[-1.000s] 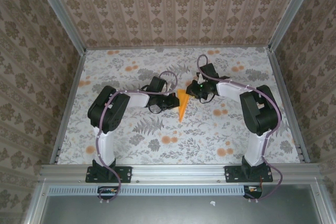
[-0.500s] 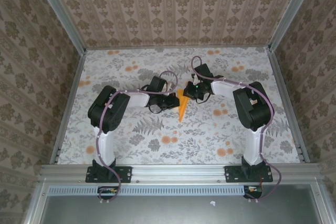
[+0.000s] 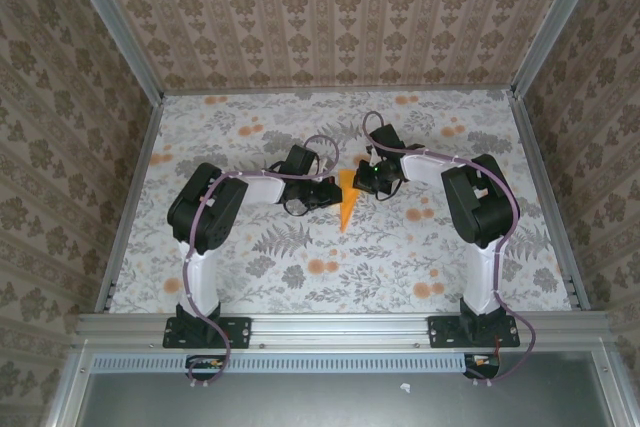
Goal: Fold a paper plane with a square sheet of paper (fold left side to right side)
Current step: Fold the wing for the fifth time at the center of the table.
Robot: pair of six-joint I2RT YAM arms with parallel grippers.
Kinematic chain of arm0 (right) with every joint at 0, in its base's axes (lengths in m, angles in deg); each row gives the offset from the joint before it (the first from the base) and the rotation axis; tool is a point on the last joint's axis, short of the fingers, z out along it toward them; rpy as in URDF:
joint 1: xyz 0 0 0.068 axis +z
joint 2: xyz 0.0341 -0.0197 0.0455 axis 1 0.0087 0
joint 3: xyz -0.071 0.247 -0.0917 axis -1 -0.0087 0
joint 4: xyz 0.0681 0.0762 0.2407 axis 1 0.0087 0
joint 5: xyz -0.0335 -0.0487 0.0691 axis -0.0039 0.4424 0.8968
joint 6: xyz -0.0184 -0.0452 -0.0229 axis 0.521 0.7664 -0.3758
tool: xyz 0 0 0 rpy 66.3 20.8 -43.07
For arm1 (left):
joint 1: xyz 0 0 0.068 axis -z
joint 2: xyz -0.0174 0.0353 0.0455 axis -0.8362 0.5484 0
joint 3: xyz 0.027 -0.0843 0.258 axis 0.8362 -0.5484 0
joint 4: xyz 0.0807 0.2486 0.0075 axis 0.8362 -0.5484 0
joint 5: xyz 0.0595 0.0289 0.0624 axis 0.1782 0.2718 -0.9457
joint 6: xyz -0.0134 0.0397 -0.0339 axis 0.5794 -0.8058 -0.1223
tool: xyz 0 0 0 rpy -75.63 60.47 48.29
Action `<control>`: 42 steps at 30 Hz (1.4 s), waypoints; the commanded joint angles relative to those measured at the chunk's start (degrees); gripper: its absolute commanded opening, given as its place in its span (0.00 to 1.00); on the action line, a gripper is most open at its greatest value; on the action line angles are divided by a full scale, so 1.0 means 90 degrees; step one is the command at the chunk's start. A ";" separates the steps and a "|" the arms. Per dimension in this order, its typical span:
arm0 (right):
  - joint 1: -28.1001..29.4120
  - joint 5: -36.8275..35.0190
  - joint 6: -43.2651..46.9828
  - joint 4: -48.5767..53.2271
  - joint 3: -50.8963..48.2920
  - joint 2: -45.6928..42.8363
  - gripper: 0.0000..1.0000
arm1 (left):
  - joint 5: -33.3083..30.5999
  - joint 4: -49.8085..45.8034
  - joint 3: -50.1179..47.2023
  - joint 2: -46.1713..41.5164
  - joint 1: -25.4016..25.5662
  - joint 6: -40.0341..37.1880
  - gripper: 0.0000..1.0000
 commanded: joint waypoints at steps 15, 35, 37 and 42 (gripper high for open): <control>-0.0056 -0.0372 0.0167 0.0797 -0.0071 0.0320 0.03 | -0.0294 -0.0999 0.0367 -0.0854 -0.0069 -0.0459 0.19; -0.0047 -0.0238 0.0189 0.0737 -0.0016 0.0327 0.03 | 0.0622 -0.0691 0.0071 -0.0930 0.0398 0.0293 0.19; -0.0046 -0.0238 0.0212 0.0759 -0.0013 0.0318 0.03 | 0.0699 -0.0669 0.0102 -0.0807 0.0432 0.0288 0.19; -0.0047 -0.0248 0.0217 0.0775 -0.0019 0.0319 0.03 | 0.0700 -0.0805 0.0118 -0.0624 0.0488 0.0219 0.19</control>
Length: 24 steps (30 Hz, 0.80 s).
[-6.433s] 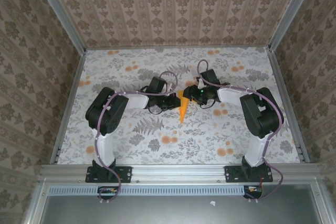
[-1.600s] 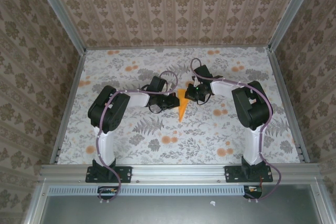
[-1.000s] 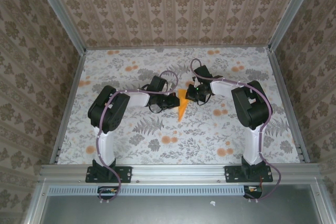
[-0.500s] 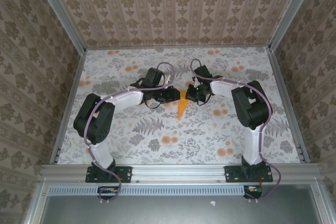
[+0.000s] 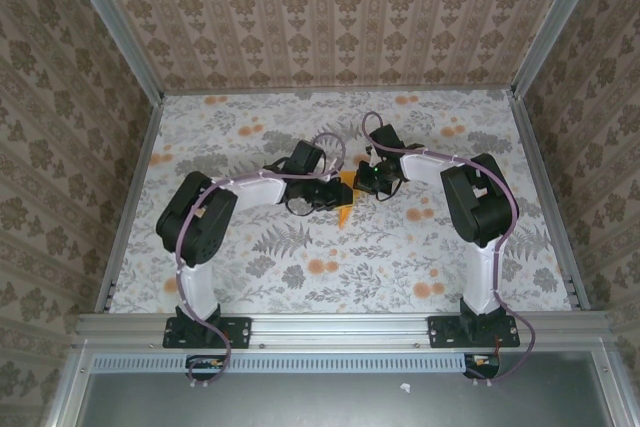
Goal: Fold a paper plane with a square sheet of paper (fold left side to right side)
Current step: Fold the wing for the fifth time at the center of the table.
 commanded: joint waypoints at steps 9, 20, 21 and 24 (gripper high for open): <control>-0.0023 -0.0269 0.0108 0.0734 -0.0024 0.0269 0.03 | -0.0209 -0.0395 -0.0112 0.0272 0.0106 -0.0195 0.19; -0.0023 -0.0264 0.0128 0.0761 -0.0003 0.0277 0.03 | -0.0275 -0.0342 -0.0224 0.0424 0.0130 -0.0145 0.19; -0.0020 -0.0265 0.0119 0.0757 0.0003 0.0266 0.03 | -0.0275 -0.0337 -0.0239 0.0424 0.0134 -0.0145 0.19; -0.0028 -0.0272 0.0126 0.0761 0.0000 0.0258 0.03 | -0.0485 -0.0355 -0.0257 0.0441 0.0134 -0.0154 0.19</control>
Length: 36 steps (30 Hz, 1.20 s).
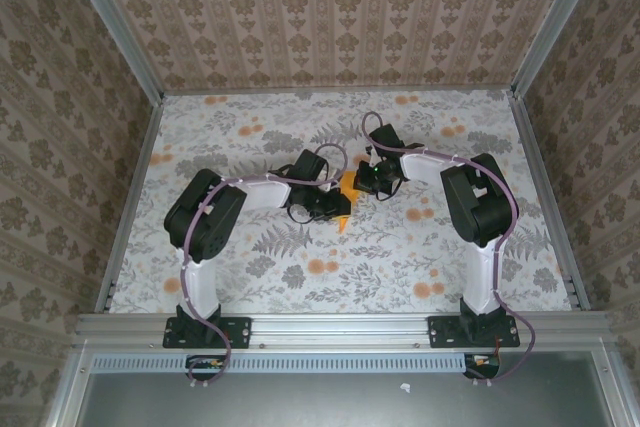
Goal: Fold a paper plane with a square sheet of paper (fold left side to right side)
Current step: Fold the wing for the fifth time at the center of the table.
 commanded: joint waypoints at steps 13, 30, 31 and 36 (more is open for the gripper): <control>-0.0028 -0.0237 0.0157 0.0599 -0.0004 0.0183 0.03 | -0.0428 -0.0289 -0.0301 0.0179 0.0109 -0.0108 0.17; -0.0008 0.1204 -0.0178 -0.1621 -0.1527 -0.1549 0.00 | -0.0693 -0.0404 -0.0414 0.0274 0.0284 -0.0229 0.11; 0.0065 0.1245 -0.0199 -0.1693 -0.1578 -0.1491 0.00 | -0.0700 -0.0421 -0.0405 0.0272 0.0286 -0.0240 0.11; 0.0225 0.1339 -0.0274 -0.1864 -0.1606 -0.1133 0.00 | -0.0723 -0.0484 -0.0366 0.0266 0.0287 -0.0263 0.11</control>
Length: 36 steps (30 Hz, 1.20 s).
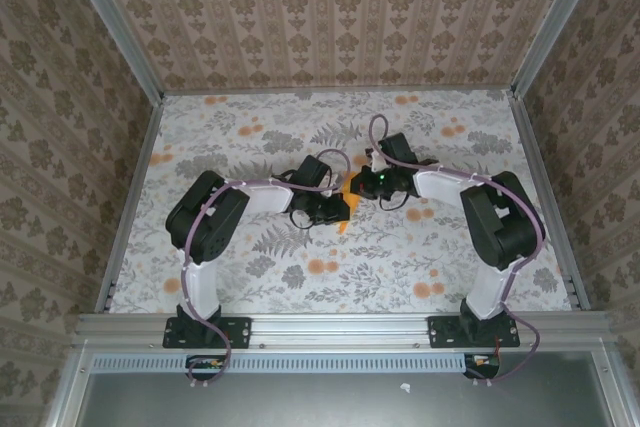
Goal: Fold a paper plane with a square sheet of paper (fold left side to right side)
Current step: Fold the wing for the fifth time at the center of the table.
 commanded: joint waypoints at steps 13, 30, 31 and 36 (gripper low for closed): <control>0.0109 -0.0189 0.0281 -0.0023 -0.0099 0.0665 0.00 | -0.0267 -0.0689 -0.0096 0.0277 0.0099 -0.0232 0.11; -0.0135 -0.0606 0.0669 0.0405 0.0215 0.0986 0.00 | -0.0270 -0.0829 -0.0062 0.0311 0.0096 -0.0310 0.11; -0.0157 -0.0615 0.0691 0.0390 0.0246 0.0984 0.00 | -0.0286 -0.0845 -0.0075 0.0323 0.0101 -0.0314 0.11; -0.0293 -0.0635 0.0803 0.0338 0.0348 0.1047 0.00 | -0.0274 -0.0872 -0.0085 0.0343 0.0093 -0.0330 0.11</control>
